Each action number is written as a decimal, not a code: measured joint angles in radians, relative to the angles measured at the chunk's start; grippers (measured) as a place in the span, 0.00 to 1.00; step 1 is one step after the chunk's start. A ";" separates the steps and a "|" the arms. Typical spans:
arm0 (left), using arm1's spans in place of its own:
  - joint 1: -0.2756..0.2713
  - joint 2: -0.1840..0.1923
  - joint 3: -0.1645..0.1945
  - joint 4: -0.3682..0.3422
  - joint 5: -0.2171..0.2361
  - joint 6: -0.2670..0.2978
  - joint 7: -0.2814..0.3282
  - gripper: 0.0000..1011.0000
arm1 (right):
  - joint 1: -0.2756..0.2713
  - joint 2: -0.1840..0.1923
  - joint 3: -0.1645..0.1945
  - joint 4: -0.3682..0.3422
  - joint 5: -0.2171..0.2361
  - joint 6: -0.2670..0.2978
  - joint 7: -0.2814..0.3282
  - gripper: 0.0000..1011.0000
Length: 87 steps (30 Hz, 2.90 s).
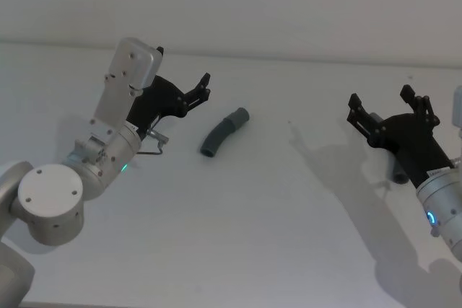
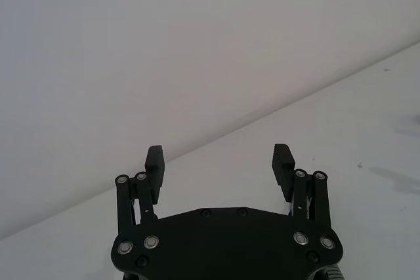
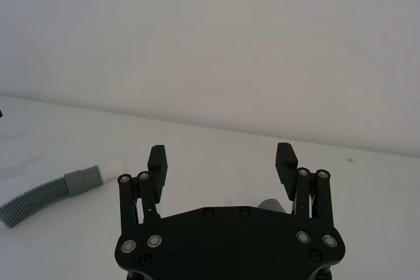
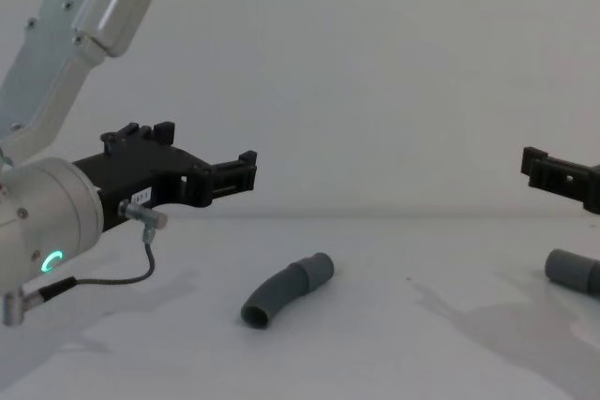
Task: Use both hands to pick up one end of the pipe from the table, align the ends, and insert them.
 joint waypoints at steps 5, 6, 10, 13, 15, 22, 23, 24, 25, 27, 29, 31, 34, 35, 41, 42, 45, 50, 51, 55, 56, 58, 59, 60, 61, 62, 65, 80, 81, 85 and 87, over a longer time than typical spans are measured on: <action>0.000 0.000 0.000 0.000 0.000 0.000 0.000 0.99 | 0.000 0.000 0.000 0.000 0.000 0.000 0.000 0.99; 0.000 0.000 0.000 0.001 0.000 0.000 0.000 0.99 | 0.000 0.000 0.000 0.000 0.000 0.000 0.000 0.99; 0.000 0.000 0.000 0.001 0.000 0.000 -0.001 0.99 | 0.000 0.000 0.000 0.000 0.000 0.000 0.000 0.99; 0.000 0.000 0.000 0.001 0.000 0.001 -0.001 0.99 | 0.000 0.000 0.000 0.000 0.000 0.000 0.000 0.99; 0.000 0.000 0.000 0.001 0.000 0.001 -0.001 0.99 | 0.000 0.000 0.000 0.000 0.000 0.000 0.000 0.99; 0.000 0.000 0.000 0.001 0.000 0.001 -0.001 0.99 | 0.000 0.000 0.000 0.000 0.000 0.000 0.000 0.99; 0.000 0.000 0.000 0.001 0.000 0.001 -0.001 0.99 | 0.000 0.000 0.000 0.000 0.000 0.000 0.000 0.99; 0.000 0.000 0.000 0.001 0.000 0.001 -0.001 0.99 | 0.000 0.000 0.000 0.000 0.000 0.000 0.000 0.99; 0.000 0.000 0.000 0.001 0.000 0.002 -0.001 0.99 | 0.000 0.000 0.000 0.000 0.000 0.000 0.000 0.99; 0.000 0.000 0.000 0.001 0.000 0.002 -0.001 0.99 | 0.000 0.000 0.000 0.000 0.000 0.000 0.000 0.99; 0.000 0.000 0.000 0.001 0.000 0.002 -0.001 0.99 | 0.000 0.000 0.000 0.000 0.000 0.000 0.000 0.99; 0.000 0.000 0.000 0.001 0.000 0.002 -0.001 0.99 | 0.000 0.000 0.000 0.000 0.000 0.000 0.000 0.99; 0.000 0.000 0.000 0.001 0.000 0.002 -0.001 0.99 | 0.000 0.000 0.000 0.000 0.000 0.000 0.000 0.99; 0.000 0.000 0.000 0.001 0.000 0.002 -0.001 0.99 | 0.000 0.000 0.000 0.000 0.000 0.000 0.000 0.99; 0.000 0.000 0.000 0.001 0.000 0.002 -0.001 0.99 | 0.000 0.000 0.000 0.000 0.000 0.000 0.000 0.99; 0.000 0.000 0.000 0.001 0.000 0.002 -0.001 0.99 | 0.000 0.000 0.000 0.000 0.000 0.000 0.000 0.99; 0.000 0.000 0.000 0.001 0.000 0.002 -0.001 0.99 | 0.000 0.000 0.000 0.000 0.000 0.000 0.000 0.99; 0.000 0.000 0.000 0.001 0.000 0.002 -0.001 0.99 | 0.000 0.000 0.000 0.000 0.000 0.000 0.000 0.99; 0.000 0.000 0.000 0.000 0.000 0.002 -0.001 0.99 | 0.000 0.000 0.000 0.000 0.000 0.000 0.000 0.99; 0.000 0.000 0.000 0.001 0.000 0.002 -0.001 0.99 | 0.000 0.000 0.000 0.000 0.000 0.000 0.000 0.99; 0.000 0.000 0.000 0.001 0.000 0.002 -0.001 0.99 | 0.000 0.000 0.000 0.000 0.000 0.000 0.000 0.99; 0.000 0.000 0.000 0.001 0.000 0.002 -0.001 0.99 | 0.000 0.000 0.000 0.000 0.000 0.000 0.000 0.99; 0.000 0.000 0.000 0.001 0.000 0.002 -0.001 0.99 | 0.000 0.000 0.000 0.000 0.000 0.000 0.000 0.99; 0.000 0.000 0.000 0.000 0.000 0.002 -0.001 0.99 | 0.000 0.000 0.000 0.000 0.000 0.000 0.000 0.99; 0.000 0.000 0.000 0.001 0.000 0.002 -0.001 0.99 | 0.000 0.000 0.000 0.000 0.000 0.000 0.000 0.99; 0.000 0.000 0.000 0.001 0.000 0.002 -0.001 0.99 | 0.000 0.000 0.000 0.000 0.000 0.000 0.000 0.99; 0.000 0.000 0.000 0.001 0.000 0.002 -0.001 0.99 | 0.000 0.000 0.000 0.000 0.000 0.000 0.000 0.99; 0.000 0.000 0.000 0.001 0.000 0.002 -0.001 0.99 | 0.000 0.000 0.000 0.000 0.000 0.000 0.000 0.99; 0.000 0.000 0.000 0.001 0.000 0.002 -0.001 0.99 | 0.000 0.000 0.000 0.000 0.000 0.000 0.000 0.99; 0.000 0.000 0.000 0.001 0.000 0.002 -0.001 0.99 | 0.000 0.000 0.000 0.000 0.000 0.000 0.000 0.99; 0.000 0.000 0.000 0.001 0.000 0.002 -0.001 0.99 | 0.000 0.000 0.000 0.000 0.000 0.000 0.000 0.99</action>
